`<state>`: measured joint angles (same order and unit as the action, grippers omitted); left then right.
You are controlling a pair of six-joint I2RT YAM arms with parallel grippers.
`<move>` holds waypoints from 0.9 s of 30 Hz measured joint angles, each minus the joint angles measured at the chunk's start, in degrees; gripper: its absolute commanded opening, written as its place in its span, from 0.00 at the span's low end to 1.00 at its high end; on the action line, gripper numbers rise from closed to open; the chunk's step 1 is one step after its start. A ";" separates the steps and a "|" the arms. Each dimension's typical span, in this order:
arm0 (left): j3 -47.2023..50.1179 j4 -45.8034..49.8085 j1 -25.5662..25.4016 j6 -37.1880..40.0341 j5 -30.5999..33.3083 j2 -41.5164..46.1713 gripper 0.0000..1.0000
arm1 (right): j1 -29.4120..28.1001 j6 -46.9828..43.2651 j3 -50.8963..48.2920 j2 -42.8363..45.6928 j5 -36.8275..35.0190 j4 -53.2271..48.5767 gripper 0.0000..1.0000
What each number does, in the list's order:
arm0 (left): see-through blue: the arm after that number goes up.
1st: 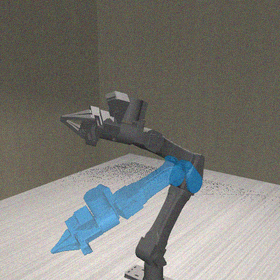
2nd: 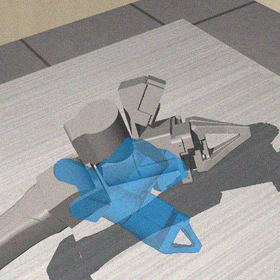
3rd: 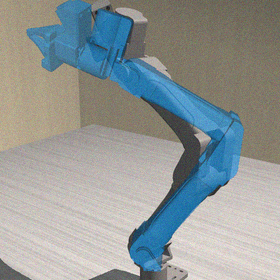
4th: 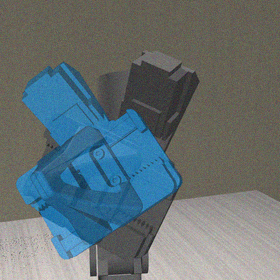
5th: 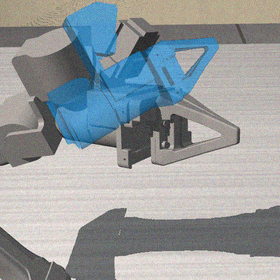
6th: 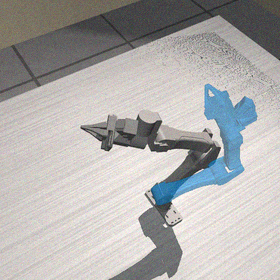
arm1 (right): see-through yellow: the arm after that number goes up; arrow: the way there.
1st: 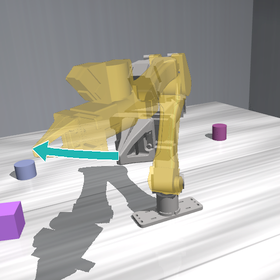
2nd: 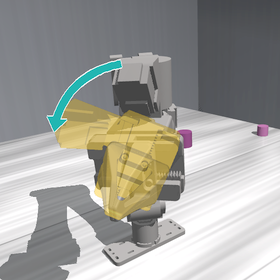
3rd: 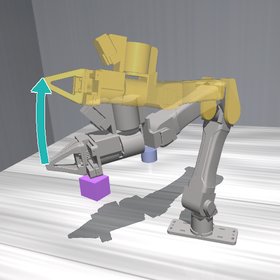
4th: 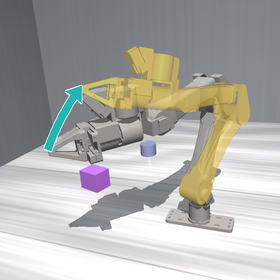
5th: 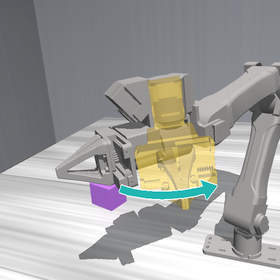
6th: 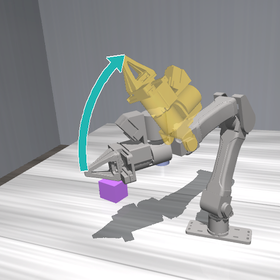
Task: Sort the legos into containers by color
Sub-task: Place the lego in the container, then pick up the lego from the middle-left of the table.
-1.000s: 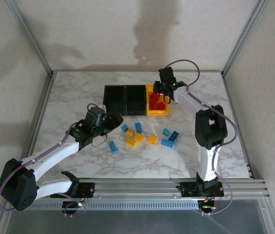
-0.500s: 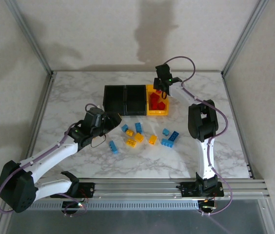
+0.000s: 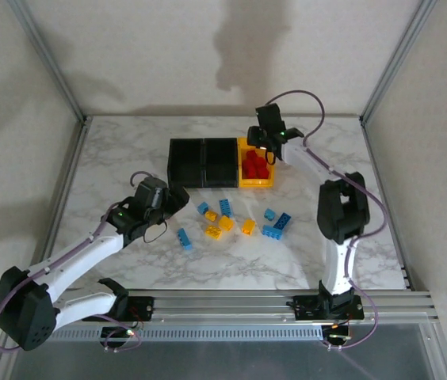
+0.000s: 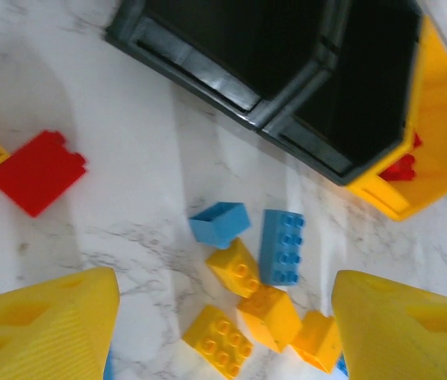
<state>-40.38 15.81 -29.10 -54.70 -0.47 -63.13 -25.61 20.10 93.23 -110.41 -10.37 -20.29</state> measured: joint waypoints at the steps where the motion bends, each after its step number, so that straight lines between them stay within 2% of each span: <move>1: 0.07 0.85 0.52 -0.04 0.66 0.00 0.74 | -0.79 0.02 -2.25 2.97 1.03 0.70 0.51; 6: 0.22 2.38 2.97 -0.22 2.08 -1.49 0.74 | -5.51 0.04 -11.28 13.77 4.92 3.85 0.51; 11: 0.02 2.75 3.32 -1.79 3.15 -8.13 0.75 | -9.33 0.68 -18.67 18.40 6.91 4.42 0.51; 18: -5.57 6.88 3.32 -8.17 5.55 -17.27 0.78 | -9.86 2.84 -27.04 23.89 6.99 3.96 0.51; 27: -15.37 10.45 2.54 -14.71 7.43 -29.44 0.78 | -9.86 4.57 -31.08 29.92 5.49 4.22 0.52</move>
<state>-55.75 26.26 -26.57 -69.41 6.96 -92.58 -35.46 24.67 62.15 -80.49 -4.89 -16.08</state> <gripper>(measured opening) 0.765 0.516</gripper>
